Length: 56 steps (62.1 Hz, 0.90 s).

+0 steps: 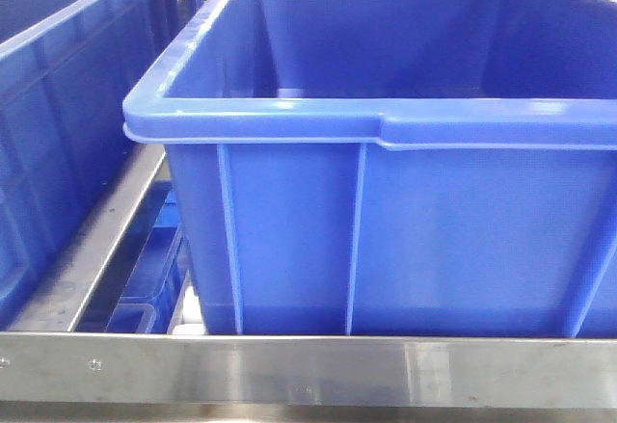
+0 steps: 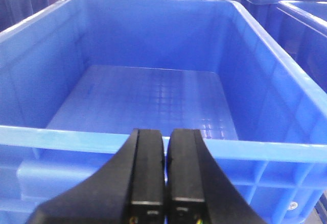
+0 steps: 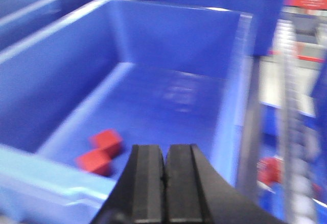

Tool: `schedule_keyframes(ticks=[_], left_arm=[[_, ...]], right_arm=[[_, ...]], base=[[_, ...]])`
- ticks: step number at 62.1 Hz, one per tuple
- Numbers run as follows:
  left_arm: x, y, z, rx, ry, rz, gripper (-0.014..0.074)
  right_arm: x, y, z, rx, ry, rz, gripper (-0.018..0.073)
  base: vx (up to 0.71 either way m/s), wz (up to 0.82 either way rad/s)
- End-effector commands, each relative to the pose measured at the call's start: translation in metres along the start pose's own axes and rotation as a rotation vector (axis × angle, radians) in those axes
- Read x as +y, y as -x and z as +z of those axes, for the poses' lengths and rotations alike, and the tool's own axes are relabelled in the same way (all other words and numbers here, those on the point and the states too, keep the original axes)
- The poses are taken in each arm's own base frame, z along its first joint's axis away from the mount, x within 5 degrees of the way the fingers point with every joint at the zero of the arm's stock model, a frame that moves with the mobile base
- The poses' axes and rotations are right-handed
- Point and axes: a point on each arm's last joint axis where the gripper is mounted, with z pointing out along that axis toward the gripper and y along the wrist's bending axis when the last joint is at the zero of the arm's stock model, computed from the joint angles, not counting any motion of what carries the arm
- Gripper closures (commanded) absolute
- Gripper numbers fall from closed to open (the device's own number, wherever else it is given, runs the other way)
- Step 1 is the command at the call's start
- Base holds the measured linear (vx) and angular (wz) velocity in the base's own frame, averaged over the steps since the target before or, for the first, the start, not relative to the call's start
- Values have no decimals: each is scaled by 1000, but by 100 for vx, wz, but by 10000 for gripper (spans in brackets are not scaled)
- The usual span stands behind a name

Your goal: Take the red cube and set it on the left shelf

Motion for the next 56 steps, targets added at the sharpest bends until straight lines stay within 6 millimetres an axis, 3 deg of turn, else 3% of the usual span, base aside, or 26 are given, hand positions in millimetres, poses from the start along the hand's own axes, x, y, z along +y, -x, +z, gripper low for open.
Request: schedule_keyframes(ticks=[1,12,30,56], left_arm=[[0,2,-1,-87,-3,-14,495],[0,2,-1,-87,-3,-14,495],[0,2,-1,-87,-3,-14,495],[0,2,-1,-87,-3,-14,495]], right_arm=[[-2,5,4,-133,-64,25,507],[-11,-20,11,-244,-191,43,507],[-13,-56,2,-283,-276,31,507],[-13,-61,1,-235,-284,37,507]], base=[[0,0],[-1,-8],[1,7],[0,0]])
